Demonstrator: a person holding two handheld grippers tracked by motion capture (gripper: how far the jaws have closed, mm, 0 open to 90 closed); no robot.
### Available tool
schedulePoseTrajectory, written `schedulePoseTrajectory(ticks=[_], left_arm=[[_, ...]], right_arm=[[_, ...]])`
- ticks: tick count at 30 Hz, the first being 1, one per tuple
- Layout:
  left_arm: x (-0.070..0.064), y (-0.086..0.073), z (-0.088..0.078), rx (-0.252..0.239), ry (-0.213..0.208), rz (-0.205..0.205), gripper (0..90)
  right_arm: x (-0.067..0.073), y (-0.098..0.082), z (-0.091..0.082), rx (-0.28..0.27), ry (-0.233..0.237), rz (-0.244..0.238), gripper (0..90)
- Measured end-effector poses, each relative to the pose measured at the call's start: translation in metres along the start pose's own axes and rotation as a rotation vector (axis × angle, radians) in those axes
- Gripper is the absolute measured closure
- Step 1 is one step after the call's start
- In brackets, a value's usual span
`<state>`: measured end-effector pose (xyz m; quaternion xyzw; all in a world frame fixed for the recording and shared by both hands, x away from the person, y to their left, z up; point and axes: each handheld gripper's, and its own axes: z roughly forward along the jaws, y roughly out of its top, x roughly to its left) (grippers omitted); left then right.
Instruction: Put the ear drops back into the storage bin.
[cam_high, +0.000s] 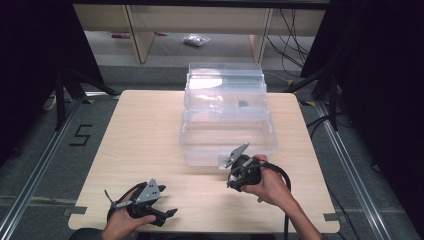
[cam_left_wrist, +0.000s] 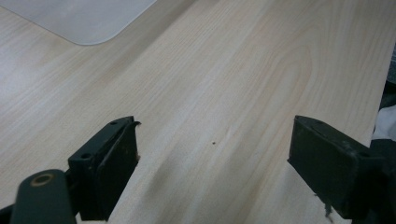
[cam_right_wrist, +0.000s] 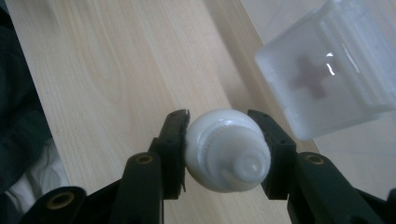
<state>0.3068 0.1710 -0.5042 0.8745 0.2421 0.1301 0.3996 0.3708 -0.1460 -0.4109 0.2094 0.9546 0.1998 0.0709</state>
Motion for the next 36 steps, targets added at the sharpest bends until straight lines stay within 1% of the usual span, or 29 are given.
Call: schedulePoseTrajectory(ticks=[1, 2, 3, 4, 5, 7, 9, 10, 11, 12, 13, 15, 16, 17, 19, 20, 21, 23, 24, 25, 26, 27, 28, 29, 30, 31, 33, 34, 36], left_arm=[[0.0, 0.0, 0.0, 0.001, 0.0, 0.0, 15.1], [0.0, 0.0, 0.0, 0.0, 0.0, 0.001, 15.1], [0.0, 0.0, 0.0, 0.0, 0.0, 0.0, 15.1], [0.0, 0.0, 0.0, 0.0, -0.001, 0.001, 15.1], [0.0, 0.0, 0.0, 0.0, -0.001, 0.001, 15.1], [0.0, 0.0, 0.0, 0.001, -0.001, 0.001, 15.1], [0.0, 0.0, 0.0, 0.001, -0.001, 0.001, 15.1], [-0.001, 0.0, 0.001, -0.01, -0.002, -0.011, 15.1], [0.0, 0.0, 0.0, -0.003, -0.005, -0.004, 15.1], [0.0, 0.0, 0.0, 0.004, -0.007, 0.005, 15.1], [0.0, 0.0, 0.0, 0.002, -0.001, 0.002, 15.1], [0.0, 0.0, 0.0, 0.001, -0.001, 0.002, 15.1], [0.0, 0.0, 0.0, 0.001, -0.001, 0.002, 15.1], [-0.001, 0.0, 0.001, -0.01, -0.002, -0.013, 15.1], [0.0, 0.0, 0.001, -0.009, -0.002, -0.011, 15.1], [0.0, 0.0, 0.0, 0.003, -0.002, 0.001, 15.1], [0.0, 0.0, 0.001, 0.003, -0.002, 0.002, 15.0], [0.0, 0.0, 0.001, 0.002, -0.007, 0.0, 15.1], [0.0, 0.0, 0.001, 0.002, -0.004, 0.001, 15.1], [0.0, 0.0, 0.001, 0.002, -0.003, 0.002, 15.1], [0.0, 0.0, 0.001, -0.008, -0.003, -0.011, 15.1], [0.0, 0.0, 0.001, -0.008, -0.003, -0.011, 15.1], [0.0, 0.0, 0.001, -0.009, -0.003, -0.011, 15.0], [0.0, 0.0, 0.001, -0.009, -0.003, -0.011, 15.1], [0.0, 0.0, 0.001, -0.009, -0.003, -0.011, 15.1], [0.0, 0.0, 0.001, 0.002, -0.003, 0.001, 15.1], [0.0, 0.0, 0.0, 0.005, -0.009, 0.005, 15.1], [0.0, 0.0, 0.001, 0.002, -0.009, 0.001, 15.1], [0.0, 0.0, 0.0, 0.002, -0.008, 0.001, 15.1]], right_arm=[[-0.003, 0.0, -0.004, 0.003, 0.002, 0.009, 60.1], [-0.005, 0.001, -0.005, 0.0, 0.003, -0.001, 60.1], [-0.008, 0.001, -0.008, -0.003, 0.004, 0.003, 60.1], [-0.009, 0.001, -0.011, -0.002, 0.004, 0.023, 60.1], [-0.01, 0.002, -0.014, 0.0, 0.005, 0.03, 60.1], [-0.015, 0.003, -0.019, -0.004, 0.011, 0.015, 60.1], [-0.017, 0.004, -0.022, -0.003, 0.008, 0.023, 60.1], [-0.018, 0.004, -0.025, 0.0, 0.009, 0.027, 60.1], [-0.022, 0.005, -0.03, 0.004, 0.013, 0.038, 60.1], [-0.024, 0.005, -0.032, 0.005, 0.01, 0.037, 60.1], [-0.025, 0.006, -0.034, 0.001, 0.01, 0.033, 60.1], [-0.029, 0.007, -0.04, 0.003, 0.003, 0.046, 60.1], [-0.029, 0.007, -0.04, 0.003, 0.003, 0.046, 60.1], [-0.033, 0.008, -0.045, 0.002, -0.003, 0.052, 60.1], [-0.039, 0.01, -0.049, 0.001, -0.011, 0.041, 60.1], [-0.04, 0.011, -0.051, 0.007, -0.016, 0.056, 60.1], [-0.044, 0.012, -0.054, 0.011, -0.026, 0.064, 60.1], [-0.05, 0.013, -0.057, 0.009, -0.034, 0.069, 60.1], [-0.053, 0.014, -0.058, 0.013, -0.041, 0.079, 60.1], [-0.056, 0.014, -0.059, 0.013, -0.046, 0.077, 60.1], [-0.06, 0.015, -0.06, 0.011, -0.046, 0.084, 60.1], [-0.06, 0.015, -0.06, 0.011, -0.046, 0.084, 60.1], [-0.067, 0.017, -0.061, 0.018, -0.057, 0.102, 60.1], [-0.067, 0.017, -0.061, 0.018, -0.057, 0.102, 60.1], [-0.073, 0.018, -0.062, 0.015, -0.059, 0.111, 60.1], [-0.076, 0.019, -0.063, 0.018, -0.061, 0.122, 60.1], [-0.083, 0.02, -0.063, 0.024, -0.075, 0.127, 60.1], [-0.086, 0.021, -0.061, 0.026, -0.07, 0.14, 60.1], [-0.092, 0.021, -0.06, 0.036, -0.076, 0.15, 60.1]])
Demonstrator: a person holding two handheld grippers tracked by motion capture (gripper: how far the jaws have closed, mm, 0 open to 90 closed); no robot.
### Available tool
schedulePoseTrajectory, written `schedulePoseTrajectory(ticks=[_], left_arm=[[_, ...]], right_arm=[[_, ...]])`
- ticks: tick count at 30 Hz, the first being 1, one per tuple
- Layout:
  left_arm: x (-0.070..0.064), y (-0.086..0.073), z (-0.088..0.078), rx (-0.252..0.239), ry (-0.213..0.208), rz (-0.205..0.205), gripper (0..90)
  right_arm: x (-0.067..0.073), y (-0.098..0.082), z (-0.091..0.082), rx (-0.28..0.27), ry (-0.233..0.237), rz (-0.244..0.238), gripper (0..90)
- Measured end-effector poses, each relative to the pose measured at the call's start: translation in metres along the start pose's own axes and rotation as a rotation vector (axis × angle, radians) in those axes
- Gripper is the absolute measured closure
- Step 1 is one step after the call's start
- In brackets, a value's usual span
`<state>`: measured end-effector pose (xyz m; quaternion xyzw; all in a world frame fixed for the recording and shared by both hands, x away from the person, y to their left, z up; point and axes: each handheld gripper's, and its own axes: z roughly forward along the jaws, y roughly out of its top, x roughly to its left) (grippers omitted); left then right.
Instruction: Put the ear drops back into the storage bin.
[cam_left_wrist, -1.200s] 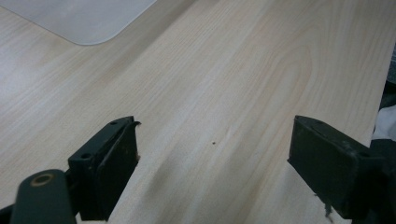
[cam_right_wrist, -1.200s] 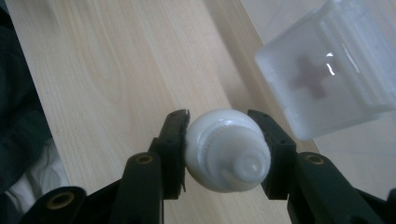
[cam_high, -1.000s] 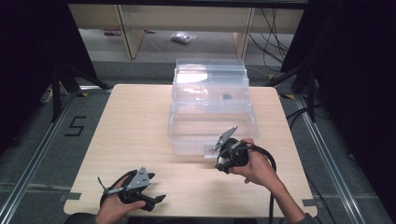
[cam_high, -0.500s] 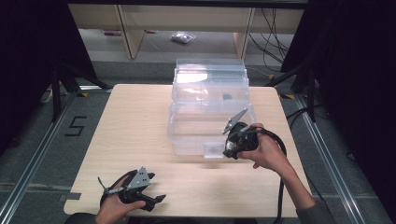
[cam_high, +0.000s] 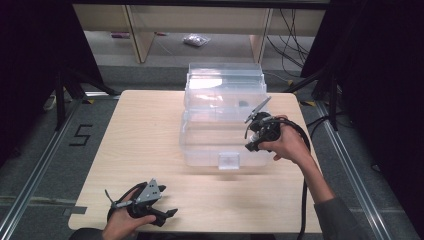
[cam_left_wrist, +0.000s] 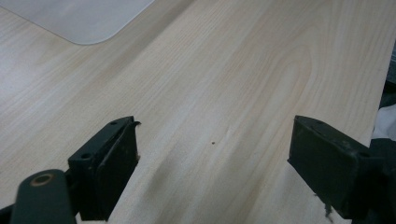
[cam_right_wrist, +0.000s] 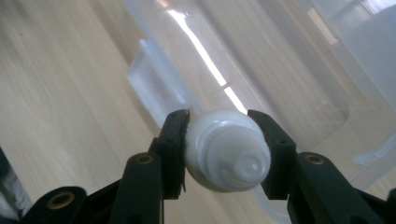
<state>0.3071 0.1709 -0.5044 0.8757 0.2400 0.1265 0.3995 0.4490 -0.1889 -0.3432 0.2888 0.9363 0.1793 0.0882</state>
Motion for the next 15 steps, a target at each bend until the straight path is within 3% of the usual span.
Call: schedulePoseTrajectory(ticks=[15], left_arm=[[0.0, 0.0, 0.0, -0.002, 0.003, 0.001, 15.0]], right_arm=[[-0.05, 0.003, 0.037, 0.095, -0.031, 0.132, 60.1]])
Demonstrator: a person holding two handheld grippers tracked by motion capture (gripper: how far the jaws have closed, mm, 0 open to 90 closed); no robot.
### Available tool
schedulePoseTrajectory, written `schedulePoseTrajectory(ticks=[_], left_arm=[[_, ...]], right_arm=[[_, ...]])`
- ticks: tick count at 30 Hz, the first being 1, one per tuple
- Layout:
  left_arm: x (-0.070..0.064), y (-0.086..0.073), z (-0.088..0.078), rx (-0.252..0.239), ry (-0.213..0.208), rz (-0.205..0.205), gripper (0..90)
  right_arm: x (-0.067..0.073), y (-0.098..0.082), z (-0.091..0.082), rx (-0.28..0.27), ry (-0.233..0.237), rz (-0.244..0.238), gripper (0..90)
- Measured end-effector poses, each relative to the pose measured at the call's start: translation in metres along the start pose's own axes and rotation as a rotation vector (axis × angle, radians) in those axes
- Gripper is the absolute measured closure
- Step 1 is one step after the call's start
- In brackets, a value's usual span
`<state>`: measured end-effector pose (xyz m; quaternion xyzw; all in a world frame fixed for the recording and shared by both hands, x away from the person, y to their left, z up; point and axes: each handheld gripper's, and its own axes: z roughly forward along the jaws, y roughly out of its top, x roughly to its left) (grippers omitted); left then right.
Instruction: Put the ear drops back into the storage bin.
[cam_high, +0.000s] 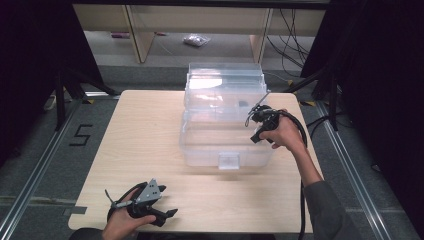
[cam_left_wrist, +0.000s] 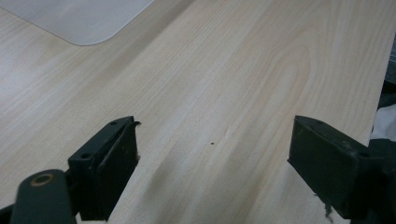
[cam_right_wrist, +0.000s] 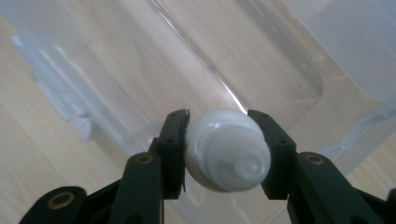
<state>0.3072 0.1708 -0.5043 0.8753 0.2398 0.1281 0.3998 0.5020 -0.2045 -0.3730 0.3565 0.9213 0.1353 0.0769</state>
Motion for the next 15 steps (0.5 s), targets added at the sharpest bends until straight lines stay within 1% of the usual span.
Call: schedulePoseTrajectory(ticks=[1, 2, 3, 4, 5, 6, 7, 8, 9, 10, 12, 13, 14, 15], left_arm=[[0.0, 0.0, 0.0, 0.0, 0.0, 0.0, 15.1], [0.0, 0.0, 0.0, 0.0, 0.0, 0.0, 15.1], [0.0, 0.0, 0.0, 0.001, 0.0, 0.0, 15.1], [0.0, 0.0, 0.0, -0.004, -0.003, -0.005, 15.1], [0.0, 0.0, 0.0, 0.006, -0.008, 0.001, 15.1], [0.0, 0.0, 0.0, 0.006, -0.008, 0.001, 15.1], [0.0, 0.0, 0.0, 0.003, -0.008, -0.002, 15.1], [0.0, 0.0, 0.0, 0.002, -0.008, -0.003, 15.1], [0.0, 0.0, 0.0, 0.002, -0.008, -0.003, 15.1], [0.0, 0.0, 0.0, 0.001, -0.008, -0.003, 15.1], [0.0, 0.0, 0.0, 0.001, -0.008, -0.003, 15.1], [0.0, 0.0, 0.0, 0.002, -0.009, -0.002, 15.1], [0.0, 0.0, 0.0, 0.002, -0.009, -0.003, 15.1], [0.0, 0.0, 0.0, 0.003, -0.009, -0.002, 15.1]], right_arm=[[0.0, 0.0, 0.0, 0.0, 0.0, 0.0, 60.1], [-0.005, 0.001, 0.005, 0.012, -0.004, 0.004, 60.1], [-0.007, 0.001, 0.009, 0.012, -0.003, -0.006, 60.1], [-0.008, 0.001, 0.011, 0.024, -0.006, 0.014, 60.1], [-0.01, 0.002, 0.013, 0.03, -0.005, 0.017, 60.1], [-0.01, 0.002, 0.013, 0.03, -0.005, 0.017, 60.1], [-0.012, 0.002, 0.019, 0.045, -0.007, 0.027, 60.1], [-0.014, 0.003, 0.02, 0.048, -0.01, 0.024, 60.1], [-0.016, 0.003, 0.022, 0.047, -0.012, 0.011, 60.1], [-0.016, 0.003, 0.025, 0.054, -0.01, 0.035, 60.1], [-0.018, 0.004, 0.029, 0.067, -0.009, 0.043, 60.1], [-0.019, 0.004, 0.032, 0.066, -0.015, 0.03, 60.1], [-0.018, 0.004, 0.034, 0.077, -0.011, 0.045, 60.1], [-0.019, 0.005, 0.036, 0.078, -0.013, 0.046, 60.1]])
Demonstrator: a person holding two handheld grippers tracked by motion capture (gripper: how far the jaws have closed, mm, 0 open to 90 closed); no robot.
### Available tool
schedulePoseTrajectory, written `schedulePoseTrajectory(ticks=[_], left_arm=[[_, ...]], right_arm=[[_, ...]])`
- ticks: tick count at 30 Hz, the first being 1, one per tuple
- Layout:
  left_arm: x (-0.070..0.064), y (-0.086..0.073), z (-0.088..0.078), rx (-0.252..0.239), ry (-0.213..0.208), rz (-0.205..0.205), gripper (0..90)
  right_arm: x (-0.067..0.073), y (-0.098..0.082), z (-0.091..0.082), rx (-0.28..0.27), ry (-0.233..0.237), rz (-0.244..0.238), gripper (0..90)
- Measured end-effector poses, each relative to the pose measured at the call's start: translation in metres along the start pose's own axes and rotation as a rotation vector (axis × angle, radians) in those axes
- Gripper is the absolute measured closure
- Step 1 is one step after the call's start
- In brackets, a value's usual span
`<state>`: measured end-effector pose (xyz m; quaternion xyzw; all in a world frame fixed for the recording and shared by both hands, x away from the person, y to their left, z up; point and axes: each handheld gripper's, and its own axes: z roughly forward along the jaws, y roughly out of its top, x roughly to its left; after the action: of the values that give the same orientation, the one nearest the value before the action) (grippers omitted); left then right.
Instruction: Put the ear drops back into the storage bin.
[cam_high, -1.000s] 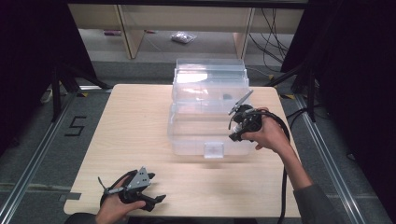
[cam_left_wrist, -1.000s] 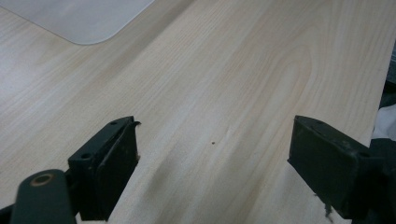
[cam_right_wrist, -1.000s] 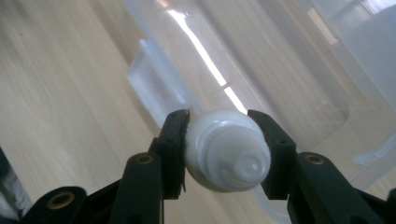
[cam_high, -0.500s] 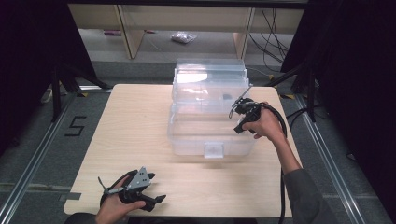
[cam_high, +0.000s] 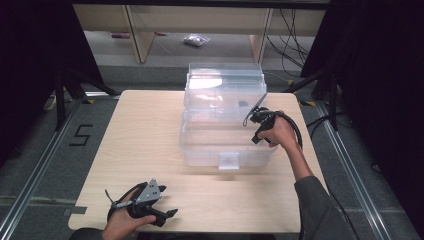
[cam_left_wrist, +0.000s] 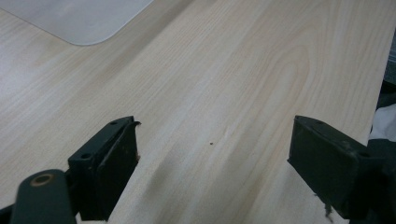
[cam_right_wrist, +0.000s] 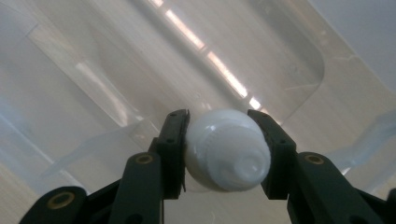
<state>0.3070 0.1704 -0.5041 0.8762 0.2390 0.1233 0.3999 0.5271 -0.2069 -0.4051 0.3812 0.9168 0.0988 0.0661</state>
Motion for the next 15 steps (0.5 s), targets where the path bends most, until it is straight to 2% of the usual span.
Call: schedulePoseTrajectory(ticks=[2, 3, 6, 10, 11, 12, 13, 14, 15], left_arm=[[-0.001, 0.0, 0.001, -0.013, -0.001, -0.014, 15.1], [0.0, 0.0, 0.0, -0.002, 0.0, -0.002, 15.1], [0.0, 0.0, 0.0, -0.006, 0.001, -0.001, 15.1], [-0.001, 0.0, 0.001, -0.017, -0.002, -0.019, 15.1], [0.001, 0.0, 0.0, 0.004, 0.008, 0.012, 15.1], [0.001, 0.0, 0.0, 0.004, 0.008, 0.012, 15.1], [0.001, 0.0, 0.0, 0.003, 0.009, 0.011, 15.1], [0.001, 0.0, 0.0, 0.003, 0.009, 0.012, 15.0], [0.001, 0.0, 0.0, -0.001, 0.007, 0.007, 15.1]], right_arm=[[-0.001, 0.001, 0.003, 0.016, 0.004, 0.006, 60.1], [-0.002, 0.001, 0.005, 0.014, -0.001, 0.009, 60.1], [-0.003, 0.003, 0.009, 0.03, -0.005, 0.004, 60.1], [-0.003, 0.004, 0.014, 0.045, -0.006, 0.016, 60.1], [-0.003, 0.004, 0.016, 0.051, -0.001, 0.004, 60.1], [-0.003, 0.004, 0.016, 0.051, -0.001, 0.004, 60.1], [-0.001, 0.006, 0.017, 0.077, 0.009, 0.037, 60.1], [-0.003, 0.006, 0.019, 0.069, 0.003, 0.018, 60.1], [-0.003, 0.007, 0.02, 0.074, 0.001, 0.027, 60.1]])
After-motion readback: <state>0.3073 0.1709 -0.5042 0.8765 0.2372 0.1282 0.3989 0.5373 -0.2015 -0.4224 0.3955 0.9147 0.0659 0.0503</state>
